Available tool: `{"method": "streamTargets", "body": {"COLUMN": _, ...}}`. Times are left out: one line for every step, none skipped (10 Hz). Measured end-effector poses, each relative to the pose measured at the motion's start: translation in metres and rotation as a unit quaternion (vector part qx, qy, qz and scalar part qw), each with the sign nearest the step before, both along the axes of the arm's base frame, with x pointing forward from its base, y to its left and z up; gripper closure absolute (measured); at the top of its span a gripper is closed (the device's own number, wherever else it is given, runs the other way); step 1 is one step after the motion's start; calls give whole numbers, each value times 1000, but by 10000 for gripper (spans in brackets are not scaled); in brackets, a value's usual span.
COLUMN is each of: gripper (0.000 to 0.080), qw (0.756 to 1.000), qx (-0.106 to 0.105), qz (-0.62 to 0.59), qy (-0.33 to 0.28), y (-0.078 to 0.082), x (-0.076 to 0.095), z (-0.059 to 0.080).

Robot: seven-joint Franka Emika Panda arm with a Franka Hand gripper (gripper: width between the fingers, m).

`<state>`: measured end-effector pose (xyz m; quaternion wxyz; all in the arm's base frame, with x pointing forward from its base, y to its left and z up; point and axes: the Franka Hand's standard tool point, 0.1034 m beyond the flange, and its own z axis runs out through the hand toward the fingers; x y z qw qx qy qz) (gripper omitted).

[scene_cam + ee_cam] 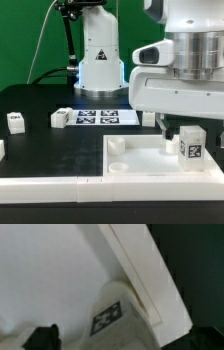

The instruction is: Assemble one leg

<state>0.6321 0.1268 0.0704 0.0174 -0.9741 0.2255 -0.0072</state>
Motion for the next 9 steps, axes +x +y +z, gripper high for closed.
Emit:
{"method": "streamTargets", "body": {"gripper": 150, "qw": 1000, "qx": -2, "qz": 18, "qy": 0, "y": 4, "x": 0, "z": 1}}
{"method": "streamTargets", "body": {"gripper": 150, "qw": 996, "qx": -4, "qz": 90, "qy": -3, "y": 3, "x": 1, "z": 2}}
{"method": "streamTargets", "body": {"gripper": 150, "qw": 992, "qx": -4, "qz": 123, "qy": -3, "y": -2, "x": 2, "z": 2}}
{"method": "streamTargets", "body": {"gripper": 150, "qw": 984, "qx": -6, "qz": 176, "qy": -4, "y": -5, "x": 3, "z": 2}}
{"method": "streamTargets", "body": {"gripper": 150, "qw": 977, "qx": -7, "qz": 214, "qy": -6, "y": -6, "x": 3, "z": 1}}
{"method": "streamTargets", "body": {"gripper": 150, "qw": 973, "qx": -7, "qz": 232, "qy": -7, "y": -6, "x": 3, "z": 1}}
{"method": "streamTargets", "body": {"gripper": 150, "qw": 974, "qx": -7, "qz": 226, "qy": -7, "y": -6, "x": 3, "z": 1}}
{"method": "streamTargets", "body": {"gripper": 265, "qw": 974, "qx": -7, "qz": 226, "qy": -7, "y": -7, "x": 3, "z": 1}}
{"method": "streamTargets", "body": {"gripper": 400, "qw": 974, "qx": -7, "qz": 226, "qy": -7, "y": -7, "x": 3, "z": 1}}
